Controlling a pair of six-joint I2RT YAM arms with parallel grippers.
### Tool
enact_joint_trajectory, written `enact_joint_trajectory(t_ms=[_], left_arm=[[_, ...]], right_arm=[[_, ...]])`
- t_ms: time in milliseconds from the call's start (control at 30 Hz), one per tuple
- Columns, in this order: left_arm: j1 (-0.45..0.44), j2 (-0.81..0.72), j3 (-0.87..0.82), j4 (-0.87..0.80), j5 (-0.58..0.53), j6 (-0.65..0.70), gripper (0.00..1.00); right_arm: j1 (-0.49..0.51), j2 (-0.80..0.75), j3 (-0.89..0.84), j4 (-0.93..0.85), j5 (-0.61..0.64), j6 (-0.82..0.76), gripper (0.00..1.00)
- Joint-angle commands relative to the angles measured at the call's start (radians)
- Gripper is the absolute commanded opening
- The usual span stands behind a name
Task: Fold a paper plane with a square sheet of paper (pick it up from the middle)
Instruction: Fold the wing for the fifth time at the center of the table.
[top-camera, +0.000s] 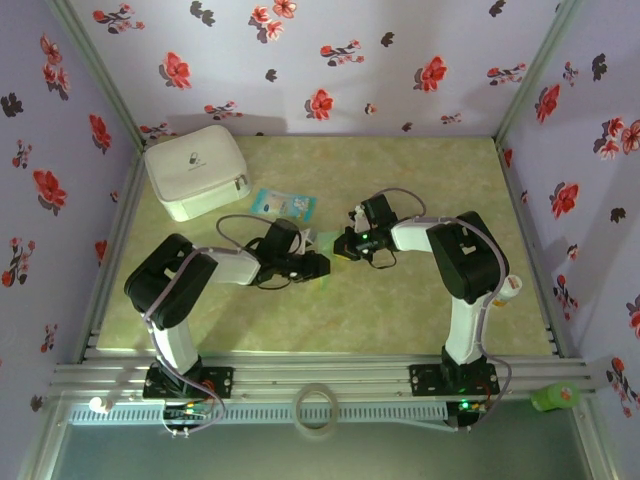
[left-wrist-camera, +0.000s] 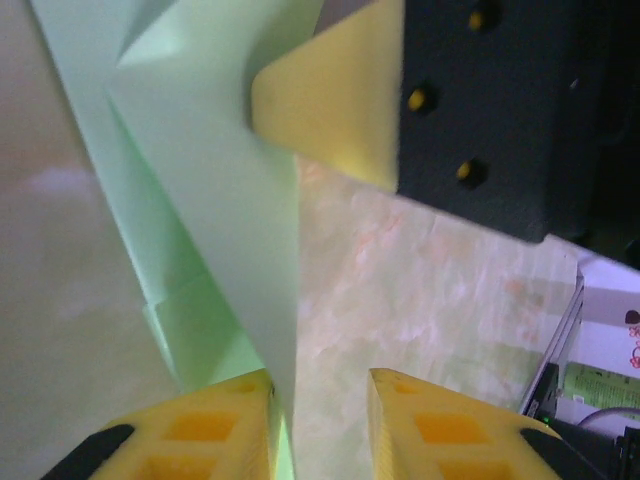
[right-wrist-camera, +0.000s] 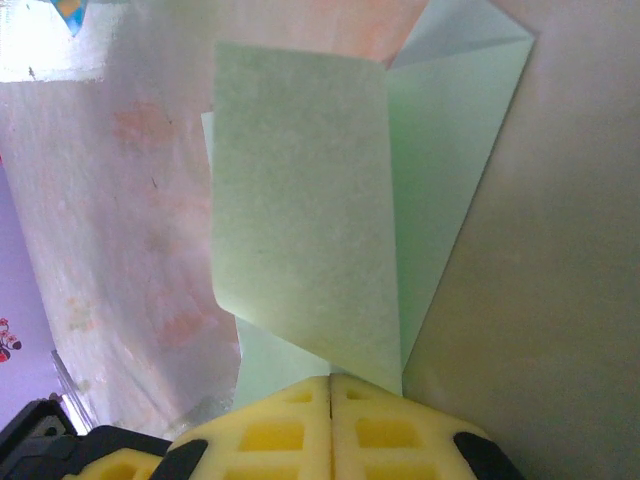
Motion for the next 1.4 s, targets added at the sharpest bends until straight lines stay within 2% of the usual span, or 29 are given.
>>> enact_joint_trajectory(t_ms=[0,233,467,633,800,1067,1367], left_arm=[[0.006,0.004,0.021,-0.038,-0.034,0.0,0.28],[0.01,0.028,0.02,-0.018,-0.047,-0.031,0.21],[0.011,0.031,-0.023,-0.028,-0.099,-0.072,0.0],[0.012,0.021,-0.075,0.007,-0.106,-0.08,0.0],[0.015,0.011,-0.124,0.063,-0.119,-0.102,0.0],[0.021,0.018,-0.139,0.077,-0.117,-0.124,0.0],[0.022,0.023,-0.137,0.049,-0.118,-0.119,0.0]], right_arm=[[0.004,0.032,-0.017,-0.036,0.036,0.018,0.07],[0.005,0.027,-0.026,-0.011,0.023,0.034,0.07],[0.0,-0.047,-0.042,0.001,0.025,0.041,0.1],[-0.051,-0.167,-0.107,0.071,0.043,0.083,0.13],[-0.069,-0.195,-0.129,0.101,-0.006,0.084,0.14],[-0.004,-0.127,-0.089,0.136,-0.094,0.053,0.1],[0.02,-0.042,-0.031,0.132,-0.107,0.042,0.08]])
